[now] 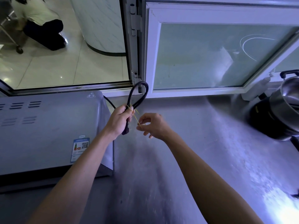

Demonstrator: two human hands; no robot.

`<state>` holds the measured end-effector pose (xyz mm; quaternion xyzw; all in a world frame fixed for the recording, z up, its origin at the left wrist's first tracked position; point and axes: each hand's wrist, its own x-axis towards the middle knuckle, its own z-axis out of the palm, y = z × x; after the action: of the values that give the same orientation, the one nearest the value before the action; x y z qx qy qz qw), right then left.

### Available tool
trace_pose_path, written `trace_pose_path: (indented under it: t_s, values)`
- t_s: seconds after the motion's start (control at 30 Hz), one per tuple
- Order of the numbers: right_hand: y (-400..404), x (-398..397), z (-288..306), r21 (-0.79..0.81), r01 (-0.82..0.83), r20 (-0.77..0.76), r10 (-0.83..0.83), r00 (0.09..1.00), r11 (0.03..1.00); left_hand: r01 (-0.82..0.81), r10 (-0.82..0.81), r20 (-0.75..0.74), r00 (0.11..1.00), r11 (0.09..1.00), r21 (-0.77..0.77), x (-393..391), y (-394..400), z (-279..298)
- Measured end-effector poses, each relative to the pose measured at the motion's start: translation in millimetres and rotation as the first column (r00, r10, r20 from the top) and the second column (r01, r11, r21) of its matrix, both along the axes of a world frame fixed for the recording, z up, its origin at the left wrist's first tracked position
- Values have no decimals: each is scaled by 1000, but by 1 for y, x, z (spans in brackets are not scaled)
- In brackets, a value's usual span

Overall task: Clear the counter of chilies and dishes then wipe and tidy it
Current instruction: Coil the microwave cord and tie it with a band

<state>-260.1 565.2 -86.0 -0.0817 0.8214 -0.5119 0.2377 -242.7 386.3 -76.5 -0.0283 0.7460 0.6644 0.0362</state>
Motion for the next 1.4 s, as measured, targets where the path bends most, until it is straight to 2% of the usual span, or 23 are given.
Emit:
trace_pose_path:
  t_s: [0.07,0.17,0.27,0.43,0.63,0.77,0.87,0.93,1.0,1.1,1.2,1.27,1.33,1.4]
  values:
    - [-3,-5,-1,7,3,-23,-3,1000,1000,28,-28,0,1000,999,-40,1,0,-1]
    - [2,-16,0,41,12,-67,-9,998,999,14,-14,38,999,1000,-4,0,0,0]
    - [16,-23,-4,88,11,-108,-2,994,996,43,-43,6,999,999,-22,-2,1,-2]
    - [33,-18,-13,126,12,-116,3,993,992,17,-17,21,1000,1000,-9,-3,2,-3]
    - [48,-10,3,160,-96,-62,107,992,982,37,-36,32,999,999,-5,-2,3,-6]
    - [55,2,28,-23,-161,67,163,984,987,-9,7,39,999,999,33,-3,2,-4]
    - [57,13,38,-145,-201,60,211,976,969,-15,13,38,999,999,47,-2,3,-2]
    - [54,19,39,-314,-152,71,183,981,937,-21,19,45,999,999,45,-1,3,0]
    - [46,25,36,-514,-14,151,106,983,857,-25,22,51,998,998,51,-1,4,3]
    - [30,34,26,-722,315,412,17,911,616,-24,21,60,998,998,56,1,4,3]
    - [14,39,20,-762,547,586,9,811,345,-23,17,81,997,998,65,3,4,2]
    - [5,39,20,-751,627,645,25,764,205,-24,18,93,995,997,71,3,4,3]
    - [-3,38,23,-747,652,660,27,751,132,-25,17,82,996,996,91,4,4,4]
    - [-8,37,26,-745,658,663,9,749,108,-33,27,59,998,994,109,4,4,5]
